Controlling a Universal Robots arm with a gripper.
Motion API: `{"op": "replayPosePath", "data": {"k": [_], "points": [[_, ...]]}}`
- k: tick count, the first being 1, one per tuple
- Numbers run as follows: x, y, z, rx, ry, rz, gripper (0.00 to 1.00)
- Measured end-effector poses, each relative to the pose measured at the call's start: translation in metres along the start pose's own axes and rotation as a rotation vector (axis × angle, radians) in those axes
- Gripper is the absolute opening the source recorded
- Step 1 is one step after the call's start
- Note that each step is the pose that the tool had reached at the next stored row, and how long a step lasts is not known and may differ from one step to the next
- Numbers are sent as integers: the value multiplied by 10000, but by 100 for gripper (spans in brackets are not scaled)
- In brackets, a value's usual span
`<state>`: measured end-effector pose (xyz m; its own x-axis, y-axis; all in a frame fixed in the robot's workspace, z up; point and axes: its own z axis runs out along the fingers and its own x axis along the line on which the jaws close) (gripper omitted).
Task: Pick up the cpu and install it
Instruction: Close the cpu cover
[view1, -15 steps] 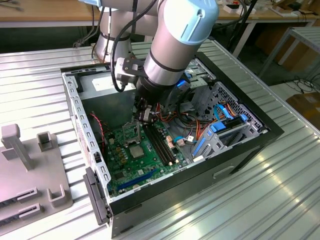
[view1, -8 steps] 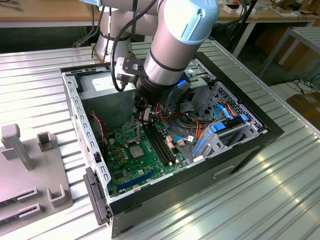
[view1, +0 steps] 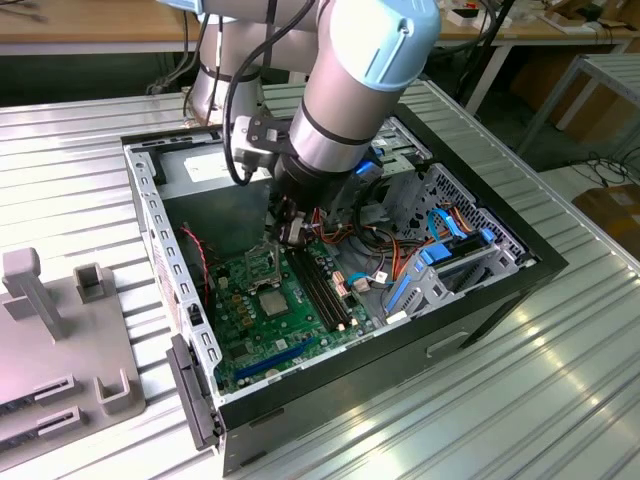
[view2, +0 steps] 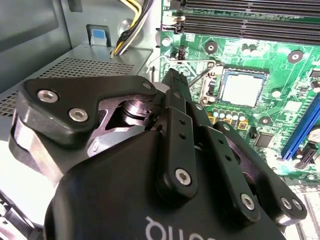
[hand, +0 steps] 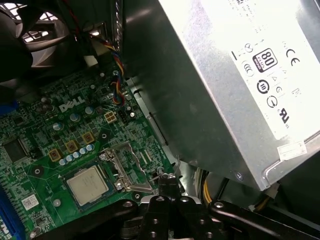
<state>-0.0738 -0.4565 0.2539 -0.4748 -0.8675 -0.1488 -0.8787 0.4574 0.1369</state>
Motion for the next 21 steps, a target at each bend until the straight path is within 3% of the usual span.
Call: {"op": "replayPosePath", "data": {"k": [8, 21], "points": [[126, -66, -28, 0, 0, -1, 11], [145, -76, -32, 0, -1, -1, 11]]}}
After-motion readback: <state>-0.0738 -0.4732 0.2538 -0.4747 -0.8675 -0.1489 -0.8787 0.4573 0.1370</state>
